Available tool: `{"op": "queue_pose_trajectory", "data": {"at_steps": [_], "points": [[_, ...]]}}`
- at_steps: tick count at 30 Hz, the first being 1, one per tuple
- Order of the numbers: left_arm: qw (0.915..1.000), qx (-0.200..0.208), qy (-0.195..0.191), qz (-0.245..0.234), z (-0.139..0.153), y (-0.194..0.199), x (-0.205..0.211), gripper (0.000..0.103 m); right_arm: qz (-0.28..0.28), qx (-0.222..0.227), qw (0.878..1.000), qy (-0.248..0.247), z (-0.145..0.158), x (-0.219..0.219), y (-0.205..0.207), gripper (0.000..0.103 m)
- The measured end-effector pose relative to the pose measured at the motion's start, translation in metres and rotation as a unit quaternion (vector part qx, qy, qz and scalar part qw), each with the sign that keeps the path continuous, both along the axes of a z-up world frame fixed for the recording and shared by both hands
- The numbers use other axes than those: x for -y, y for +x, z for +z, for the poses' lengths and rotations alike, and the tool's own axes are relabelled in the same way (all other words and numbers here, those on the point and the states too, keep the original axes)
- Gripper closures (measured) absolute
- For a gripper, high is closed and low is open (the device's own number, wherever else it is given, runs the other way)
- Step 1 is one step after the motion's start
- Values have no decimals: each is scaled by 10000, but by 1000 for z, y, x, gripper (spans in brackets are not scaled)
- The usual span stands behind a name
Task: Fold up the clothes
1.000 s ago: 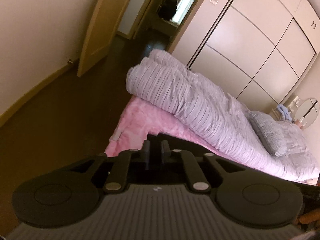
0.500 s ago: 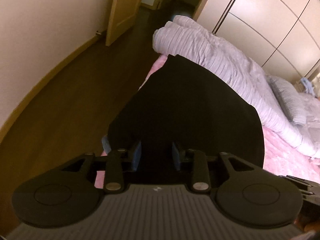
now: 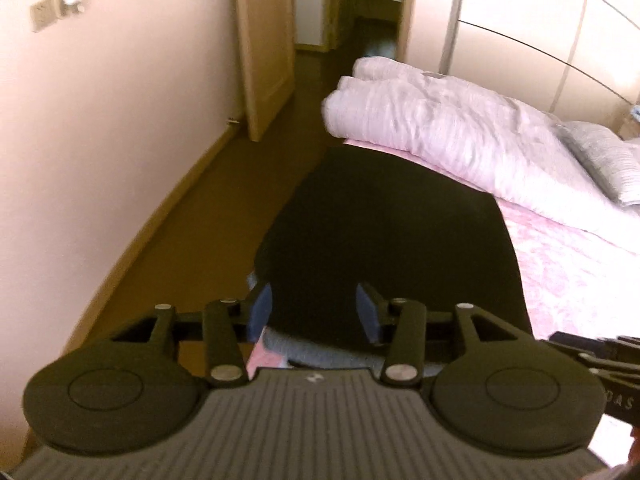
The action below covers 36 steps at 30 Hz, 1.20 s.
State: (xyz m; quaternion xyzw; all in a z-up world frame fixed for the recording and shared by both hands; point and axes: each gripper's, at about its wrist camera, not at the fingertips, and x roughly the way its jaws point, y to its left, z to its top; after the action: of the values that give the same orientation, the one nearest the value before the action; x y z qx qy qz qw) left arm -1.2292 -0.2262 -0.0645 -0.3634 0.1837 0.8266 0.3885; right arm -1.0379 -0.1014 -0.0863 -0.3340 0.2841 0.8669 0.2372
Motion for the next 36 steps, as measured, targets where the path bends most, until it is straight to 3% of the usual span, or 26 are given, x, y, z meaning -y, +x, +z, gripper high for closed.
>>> {"op": "queue_pose_trajectory", "data": {"at_steps": [4,7,10,21,27,36], "points": [[9993,-329,51,166,11,29,15,60,-38,-40,9998,213,11,15,18,70],[9992,-191,271,227,23,48,26,60,94,-104,9987,488,23,24,29,67],[9988,-167,234,386,32,70,32,60,264,-131,9969,726,34,35,42,65],[9934,-314,10,1106,52,176,59,60,772,-808,9936,154,59,29,120,62],[9873,-245,-95,1568,50,228,65,60,1144,-506,9920,165,63,19,158,62],[9799,18,-289,1974,38,287,75,60,1753,-69,9844,110,41,29,211,62]]}}
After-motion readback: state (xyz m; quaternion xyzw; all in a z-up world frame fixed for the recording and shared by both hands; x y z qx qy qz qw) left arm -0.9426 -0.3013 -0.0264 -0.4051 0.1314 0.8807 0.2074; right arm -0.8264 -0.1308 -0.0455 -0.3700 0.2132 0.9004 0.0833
